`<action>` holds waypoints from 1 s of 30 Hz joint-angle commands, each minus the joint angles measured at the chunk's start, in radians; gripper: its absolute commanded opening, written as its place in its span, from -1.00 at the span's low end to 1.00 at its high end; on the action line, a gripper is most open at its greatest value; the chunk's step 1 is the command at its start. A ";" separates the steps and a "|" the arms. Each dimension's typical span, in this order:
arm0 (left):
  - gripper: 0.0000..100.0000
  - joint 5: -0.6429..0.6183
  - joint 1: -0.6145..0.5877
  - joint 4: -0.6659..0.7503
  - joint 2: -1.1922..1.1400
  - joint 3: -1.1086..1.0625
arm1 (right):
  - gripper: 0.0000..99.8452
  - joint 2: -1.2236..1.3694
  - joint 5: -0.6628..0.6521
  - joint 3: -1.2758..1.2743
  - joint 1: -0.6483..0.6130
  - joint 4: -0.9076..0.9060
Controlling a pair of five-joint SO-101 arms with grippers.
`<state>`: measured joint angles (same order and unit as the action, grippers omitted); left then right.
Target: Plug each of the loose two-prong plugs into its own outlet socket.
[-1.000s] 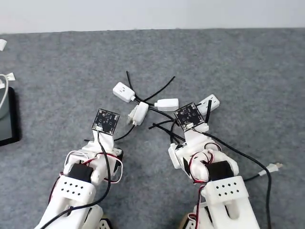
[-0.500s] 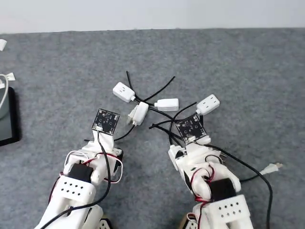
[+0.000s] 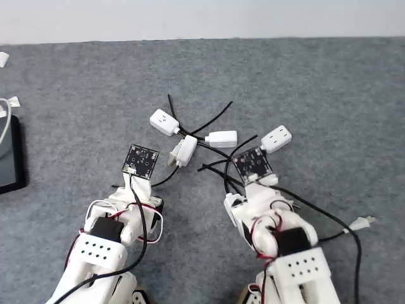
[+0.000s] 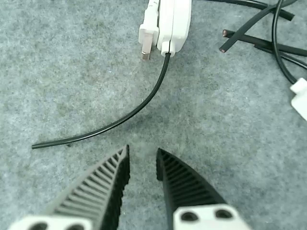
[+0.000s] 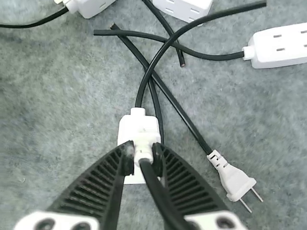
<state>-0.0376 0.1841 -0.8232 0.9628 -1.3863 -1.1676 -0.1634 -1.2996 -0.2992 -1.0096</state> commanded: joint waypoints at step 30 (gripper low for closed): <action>-0.96 -0.003 -0.002 0.044 0.006 0.007 | -0.98 0.318 0.058 0.207 -0.044 -0.036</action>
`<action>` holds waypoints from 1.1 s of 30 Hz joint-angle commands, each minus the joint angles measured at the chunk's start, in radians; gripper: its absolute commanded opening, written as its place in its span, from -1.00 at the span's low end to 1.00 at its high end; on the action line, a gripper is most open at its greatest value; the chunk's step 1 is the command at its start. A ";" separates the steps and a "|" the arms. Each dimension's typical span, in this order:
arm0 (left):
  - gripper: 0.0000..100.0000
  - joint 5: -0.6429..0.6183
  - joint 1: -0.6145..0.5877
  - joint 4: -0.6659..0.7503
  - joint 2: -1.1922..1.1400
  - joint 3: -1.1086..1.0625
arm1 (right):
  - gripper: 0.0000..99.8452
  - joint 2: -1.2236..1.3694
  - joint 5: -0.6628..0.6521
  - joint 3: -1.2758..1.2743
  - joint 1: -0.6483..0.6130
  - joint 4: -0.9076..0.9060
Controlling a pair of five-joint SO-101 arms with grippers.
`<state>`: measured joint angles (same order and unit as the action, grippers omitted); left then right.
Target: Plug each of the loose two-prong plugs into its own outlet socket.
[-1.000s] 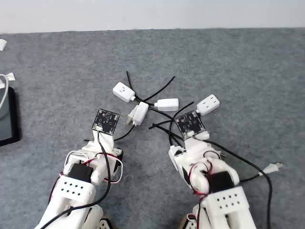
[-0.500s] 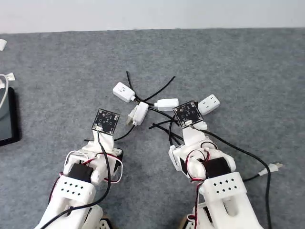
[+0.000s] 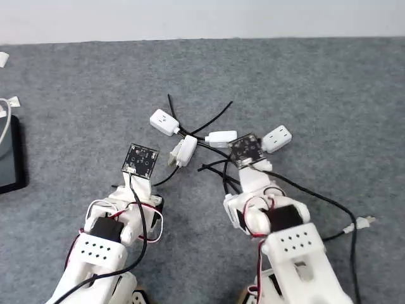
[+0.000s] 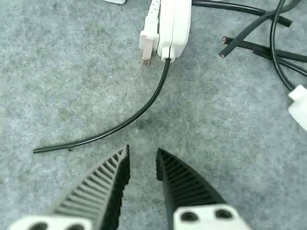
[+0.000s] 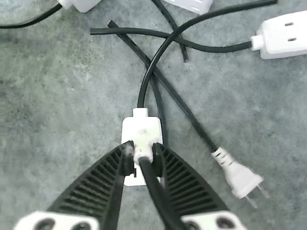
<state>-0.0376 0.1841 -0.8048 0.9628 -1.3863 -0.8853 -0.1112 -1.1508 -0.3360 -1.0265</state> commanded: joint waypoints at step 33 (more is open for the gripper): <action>-0.96 -0.003 -0.005 0.029 0.014 -0.001 | -0.98 0.519 -0.358 0.098 0.001 -0.058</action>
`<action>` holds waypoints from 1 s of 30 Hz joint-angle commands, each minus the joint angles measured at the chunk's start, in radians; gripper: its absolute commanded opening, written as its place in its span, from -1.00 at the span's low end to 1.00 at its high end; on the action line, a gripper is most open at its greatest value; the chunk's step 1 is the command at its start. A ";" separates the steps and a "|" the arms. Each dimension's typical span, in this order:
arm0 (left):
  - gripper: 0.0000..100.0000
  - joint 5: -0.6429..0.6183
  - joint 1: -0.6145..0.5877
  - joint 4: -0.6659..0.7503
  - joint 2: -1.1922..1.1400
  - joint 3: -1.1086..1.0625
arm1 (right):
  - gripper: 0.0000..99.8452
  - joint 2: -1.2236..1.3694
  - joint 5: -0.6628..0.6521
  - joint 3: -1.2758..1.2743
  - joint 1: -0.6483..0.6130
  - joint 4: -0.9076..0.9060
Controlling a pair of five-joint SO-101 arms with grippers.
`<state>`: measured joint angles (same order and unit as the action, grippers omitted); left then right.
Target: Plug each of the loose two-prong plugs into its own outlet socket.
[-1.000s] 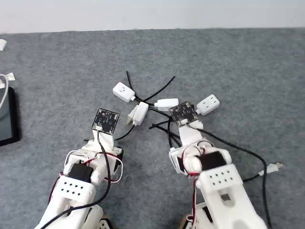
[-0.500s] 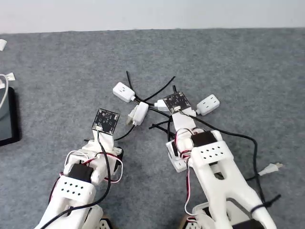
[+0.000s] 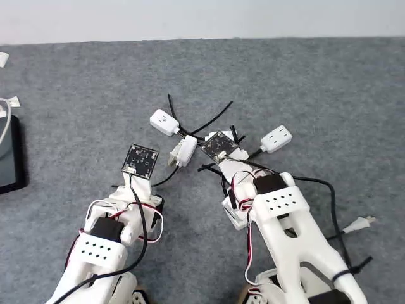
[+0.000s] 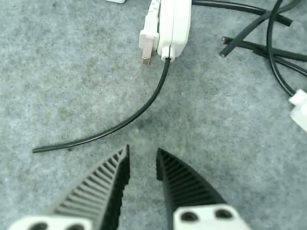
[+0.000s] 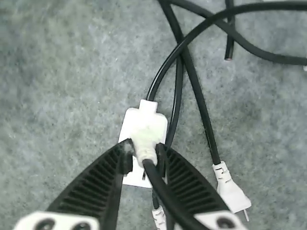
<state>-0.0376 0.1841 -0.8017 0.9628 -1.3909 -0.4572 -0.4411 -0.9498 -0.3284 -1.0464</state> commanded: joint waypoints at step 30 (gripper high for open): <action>-0.96 -0.002 -0.006 0.026 0.014 0.004 | -0.56 0.091 0.083 -0.051 -0.229 -0.062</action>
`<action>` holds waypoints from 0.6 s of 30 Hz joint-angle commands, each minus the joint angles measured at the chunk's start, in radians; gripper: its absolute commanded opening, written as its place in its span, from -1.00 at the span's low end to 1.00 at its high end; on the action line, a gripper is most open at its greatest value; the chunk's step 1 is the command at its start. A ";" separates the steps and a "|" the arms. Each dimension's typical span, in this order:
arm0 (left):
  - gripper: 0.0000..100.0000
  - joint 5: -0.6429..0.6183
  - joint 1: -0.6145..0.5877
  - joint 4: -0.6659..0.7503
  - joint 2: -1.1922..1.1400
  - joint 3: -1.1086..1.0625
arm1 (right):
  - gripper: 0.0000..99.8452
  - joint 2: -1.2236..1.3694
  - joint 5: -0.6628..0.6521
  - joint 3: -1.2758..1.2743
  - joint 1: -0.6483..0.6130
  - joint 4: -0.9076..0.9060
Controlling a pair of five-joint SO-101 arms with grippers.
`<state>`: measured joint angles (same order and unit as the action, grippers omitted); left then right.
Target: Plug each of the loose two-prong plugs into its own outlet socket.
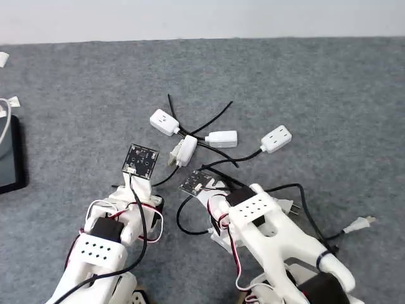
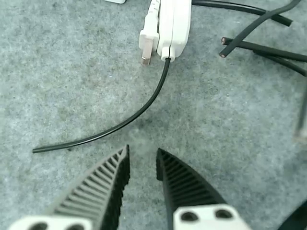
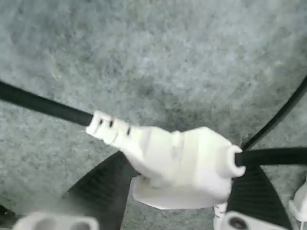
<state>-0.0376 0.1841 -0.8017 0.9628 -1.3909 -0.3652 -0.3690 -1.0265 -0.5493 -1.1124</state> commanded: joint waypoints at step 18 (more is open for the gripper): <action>-0.96 -0.002 -0.009 0.028 0.014 0.004 | -0.98 -0.262 0.002 0.359 0.785 -0.213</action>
<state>-0.0376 0.1826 -0.8017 0.9628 -1.3909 -0.5416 -0.3675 -0.7825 -0.0276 -1.2935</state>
